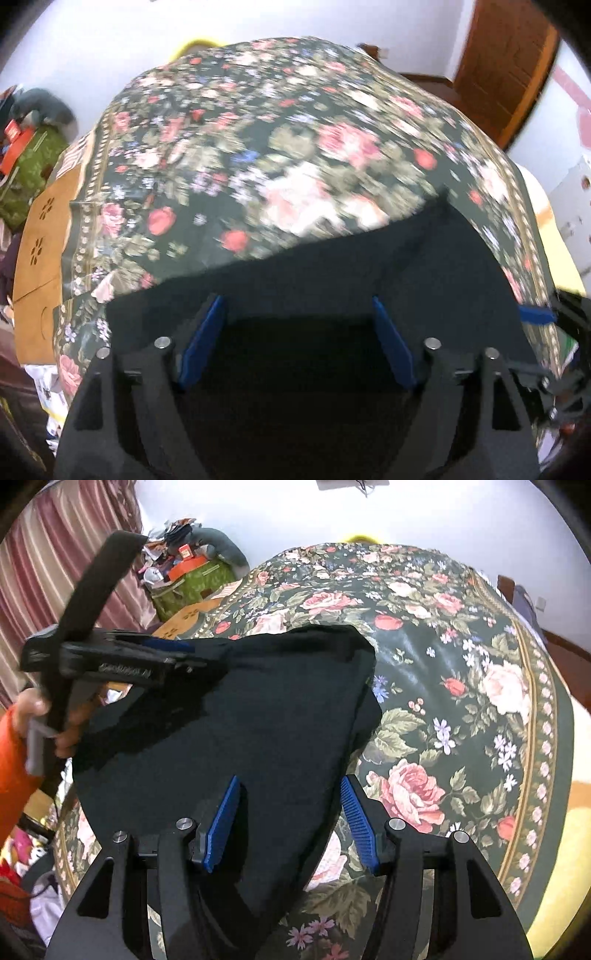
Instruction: Fold small clothes
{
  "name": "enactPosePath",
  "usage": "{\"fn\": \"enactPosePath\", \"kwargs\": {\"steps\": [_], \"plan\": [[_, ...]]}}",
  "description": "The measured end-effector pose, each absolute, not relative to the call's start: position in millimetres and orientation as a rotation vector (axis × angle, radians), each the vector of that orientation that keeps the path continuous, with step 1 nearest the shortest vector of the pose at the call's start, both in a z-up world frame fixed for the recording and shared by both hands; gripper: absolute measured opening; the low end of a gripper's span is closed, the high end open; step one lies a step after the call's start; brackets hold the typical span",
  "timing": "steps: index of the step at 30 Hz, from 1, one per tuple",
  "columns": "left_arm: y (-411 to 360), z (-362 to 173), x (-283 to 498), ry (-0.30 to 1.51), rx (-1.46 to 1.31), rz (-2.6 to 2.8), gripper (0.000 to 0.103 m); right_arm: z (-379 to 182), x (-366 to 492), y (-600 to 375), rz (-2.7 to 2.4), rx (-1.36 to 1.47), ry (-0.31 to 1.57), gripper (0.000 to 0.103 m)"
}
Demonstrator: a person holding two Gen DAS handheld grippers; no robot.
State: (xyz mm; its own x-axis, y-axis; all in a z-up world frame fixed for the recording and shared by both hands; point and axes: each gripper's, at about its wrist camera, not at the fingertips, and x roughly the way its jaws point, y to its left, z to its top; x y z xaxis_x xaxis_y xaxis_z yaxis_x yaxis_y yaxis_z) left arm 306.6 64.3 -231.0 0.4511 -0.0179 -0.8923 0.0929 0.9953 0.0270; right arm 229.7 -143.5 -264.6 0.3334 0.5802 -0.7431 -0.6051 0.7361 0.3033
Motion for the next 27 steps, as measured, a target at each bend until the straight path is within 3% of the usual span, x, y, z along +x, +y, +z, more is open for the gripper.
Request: {"fn": "enactPosePath", "kwargs": {"steps": [9,13,20,27], "plan": [[124.8,-230.9,296.0,1.081,0.028,0.052,0.085,-263.1,223.7,-145.5,0.743,-0.021,0.957,0.053],[138.7,-215.6,278.4,1.053,0.052,0.154,0.078,-254.7,218.6,-145.2,0.712,-0.060,0.948,0.053],[159.0,-152.3,223.8,0.910,-0.090,0.143,0.078,-199.8,197.0,-151.3,0.709,-0.060,0.810,0.053],[131.6,-81.3,149.5,0.700,-0.155,0.062,0.078,-125.5,161.7,-150.9,0.744,-0.013,0.615,0.053]]}}
